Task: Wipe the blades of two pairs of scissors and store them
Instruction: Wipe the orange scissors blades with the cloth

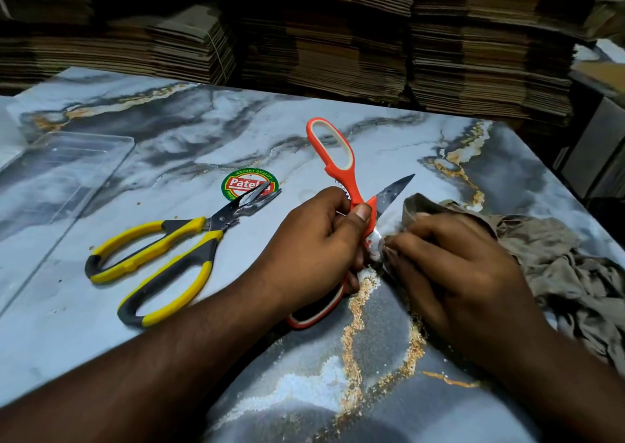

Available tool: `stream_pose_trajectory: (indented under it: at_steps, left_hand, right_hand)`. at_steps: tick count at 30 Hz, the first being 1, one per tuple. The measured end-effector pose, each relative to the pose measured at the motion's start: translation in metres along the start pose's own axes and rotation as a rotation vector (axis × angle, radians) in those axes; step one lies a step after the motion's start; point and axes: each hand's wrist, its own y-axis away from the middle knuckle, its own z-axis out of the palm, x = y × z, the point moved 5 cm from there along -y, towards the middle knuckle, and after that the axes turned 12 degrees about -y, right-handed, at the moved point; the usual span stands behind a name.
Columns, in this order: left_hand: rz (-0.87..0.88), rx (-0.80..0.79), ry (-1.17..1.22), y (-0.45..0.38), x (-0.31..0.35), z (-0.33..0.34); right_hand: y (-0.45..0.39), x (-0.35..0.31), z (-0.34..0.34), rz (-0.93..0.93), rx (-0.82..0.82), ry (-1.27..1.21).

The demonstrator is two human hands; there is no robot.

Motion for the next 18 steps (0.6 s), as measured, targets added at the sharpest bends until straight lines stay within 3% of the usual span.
stream_pose_trajectory:
  at_steps: [5, 10, 18]
  left_hand:
    - [0.015, -0.004, -0.006, -0.001, -0.001, -0.002]
    - [0.013, 0.032, -0.056, -0.003, -0.002, -0.002]
    - [0.002, 0.011, -0.045, -0.002, 0.000, -0.002]
  right_hand:
    - [-0.012, -0.005, 0.005, -0.050, 0.035, -0.005]
    - [0.005, -0.012, 0.008, -0.108, -0.056, -0.045]
    - [0.003, -0.009, 0.005, -0.078, -0.016, -0.100]
